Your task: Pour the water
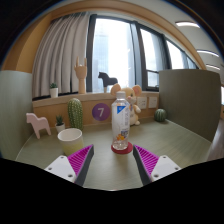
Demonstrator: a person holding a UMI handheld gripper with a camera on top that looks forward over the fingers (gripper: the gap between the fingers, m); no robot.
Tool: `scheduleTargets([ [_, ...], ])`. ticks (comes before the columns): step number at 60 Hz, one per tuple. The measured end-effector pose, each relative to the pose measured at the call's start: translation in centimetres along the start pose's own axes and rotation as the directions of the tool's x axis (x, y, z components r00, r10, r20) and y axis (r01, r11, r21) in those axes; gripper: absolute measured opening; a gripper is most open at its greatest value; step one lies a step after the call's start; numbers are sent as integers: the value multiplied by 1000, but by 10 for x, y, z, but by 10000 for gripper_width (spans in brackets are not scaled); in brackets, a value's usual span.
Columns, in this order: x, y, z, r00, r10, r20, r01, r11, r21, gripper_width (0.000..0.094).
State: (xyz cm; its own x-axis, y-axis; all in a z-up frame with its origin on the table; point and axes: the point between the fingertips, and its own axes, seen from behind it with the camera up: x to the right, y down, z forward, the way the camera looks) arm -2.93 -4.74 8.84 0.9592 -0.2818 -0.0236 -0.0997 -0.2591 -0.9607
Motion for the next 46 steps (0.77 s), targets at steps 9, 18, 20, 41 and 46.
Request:
scheduleTargets([
  [9,-26,3,-60,998,9,62,-10,1000,21,802],
  [18,-50,4,-107,994,-31,106,28,999,32,801],
  [20,-56,2,-118,992,-37,118,32,999,40,800],
  [41,-109,-29,-193,969,-106,221,85,991,103,812],
  [46,-114,-32,-200,966,-127,227,103,988,113,812],
])
